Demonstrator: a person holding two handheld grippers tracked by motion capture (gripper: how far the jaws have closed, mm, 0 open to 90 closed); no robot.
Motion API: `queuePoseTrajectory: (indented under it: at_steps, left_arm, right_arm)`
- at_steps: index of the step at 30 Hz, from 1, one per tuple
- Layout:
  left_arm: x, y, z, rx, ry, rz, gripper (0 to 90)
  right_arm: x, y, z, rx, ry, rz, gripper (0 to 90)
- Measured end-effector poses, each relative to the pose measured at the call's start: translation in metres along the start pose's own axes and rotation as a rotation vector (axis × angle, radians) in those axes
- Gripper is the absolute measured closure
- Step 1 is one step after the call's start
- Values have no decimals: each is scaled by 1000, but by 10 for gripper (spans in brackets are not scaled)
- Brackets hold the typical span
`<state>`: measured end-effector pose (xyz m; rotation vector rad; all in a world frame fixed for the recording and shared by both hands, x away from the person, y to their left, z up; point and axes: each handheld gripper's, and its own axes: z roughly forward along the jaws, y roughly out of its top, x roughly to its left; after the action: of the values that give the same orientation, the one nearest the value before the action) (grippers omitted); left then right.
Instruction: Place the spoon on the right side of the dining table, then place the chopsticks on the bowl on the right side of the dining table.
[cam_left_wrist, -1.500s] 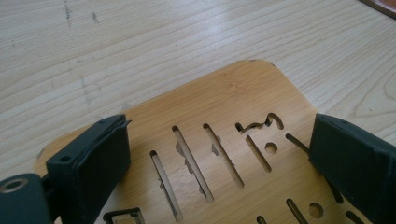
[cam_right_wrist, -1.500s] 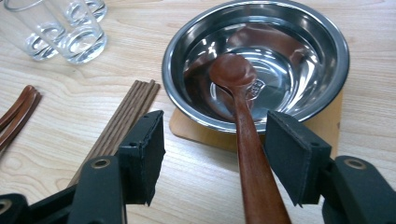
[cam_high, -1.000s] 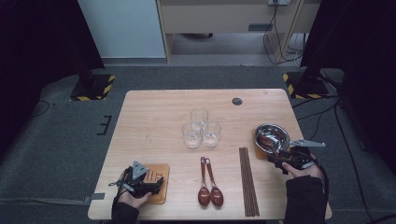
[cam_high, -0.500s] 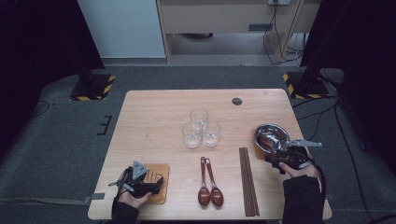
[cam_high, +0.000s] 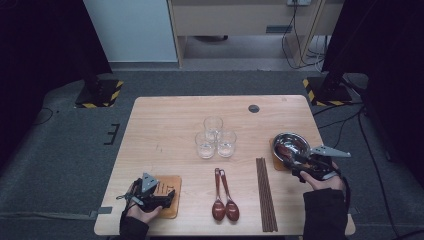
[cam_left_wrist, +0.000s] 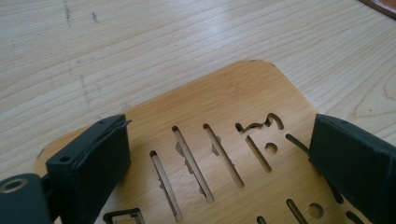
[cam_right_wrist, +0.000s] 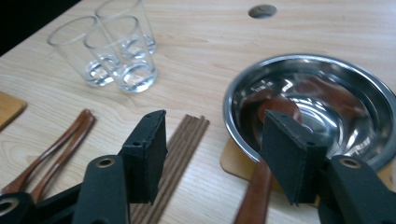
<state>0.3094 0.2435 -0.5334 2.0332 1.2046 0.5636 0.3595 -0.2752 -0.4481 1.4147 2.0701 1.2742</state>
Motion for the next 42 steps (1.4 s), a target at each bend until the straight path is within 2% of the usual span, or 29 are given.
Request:
queuePoseTrajectory:
  at_steps: [6,19,30,38,42]
  left_arm:
    - [0,0,0,0,0,1,46]
    - [0,0,0,0,0,1,46]
    - [0,0,0,0,0,1,46]
    - [0,0,0,-2,2,-2,51]
    - [0,1,-2,-6,-3,-10,83]
  right_arm:
    - [14,4,4,-8,24,-38,480]
    - [38,-6,21,64,34,-83,486]
    - [45,-15,28,91,25,-97,515]
    - [49,-24,35,133,26,-107,544]
    - [52,-27,38,147,22,-115,551]
